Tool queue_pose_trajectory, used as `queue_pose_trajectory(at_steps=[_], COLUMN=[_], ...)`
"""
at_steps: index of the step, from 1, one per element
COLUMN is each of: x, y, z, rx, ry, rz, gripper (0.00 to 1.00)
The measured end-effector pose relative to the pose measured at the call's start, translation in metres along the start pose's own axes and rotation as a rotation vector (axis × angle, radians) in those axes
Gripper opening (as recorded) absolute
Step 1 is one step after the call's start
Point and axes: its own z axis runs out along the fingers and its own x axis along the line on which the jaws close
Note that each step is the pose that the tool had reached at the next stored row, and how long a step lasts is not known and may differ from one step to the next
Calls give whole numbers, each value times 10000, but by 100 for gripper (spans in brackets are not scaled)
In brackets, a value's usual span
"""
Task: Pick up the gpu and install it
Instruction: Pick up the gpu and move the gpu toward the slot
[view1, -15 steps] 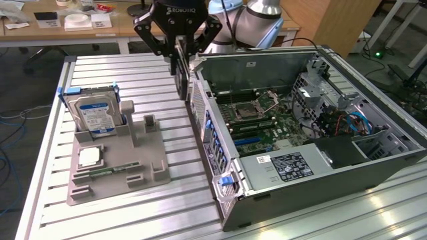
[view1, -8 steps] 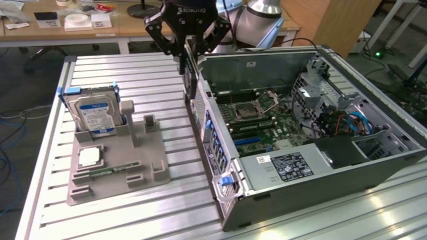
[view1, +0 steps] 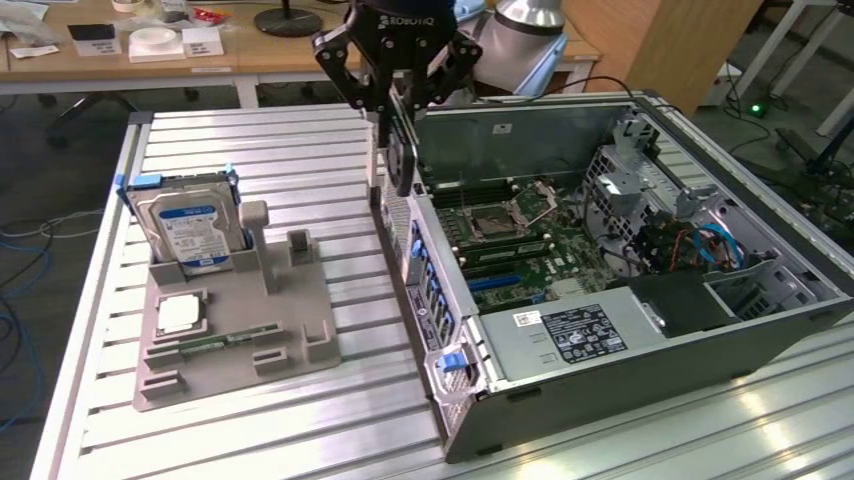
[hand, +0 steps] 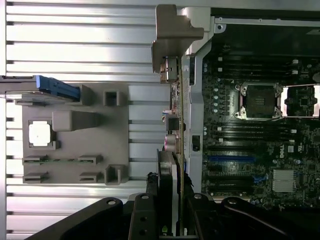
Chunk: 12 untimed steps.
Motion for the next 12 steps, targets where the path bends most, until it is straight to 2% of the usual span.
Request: queue_pose_trajectory(at_steps=[12], x=[-283], y=[0], z=[0], rx=[1], ry=[1], rz=[1], gripper=[28])
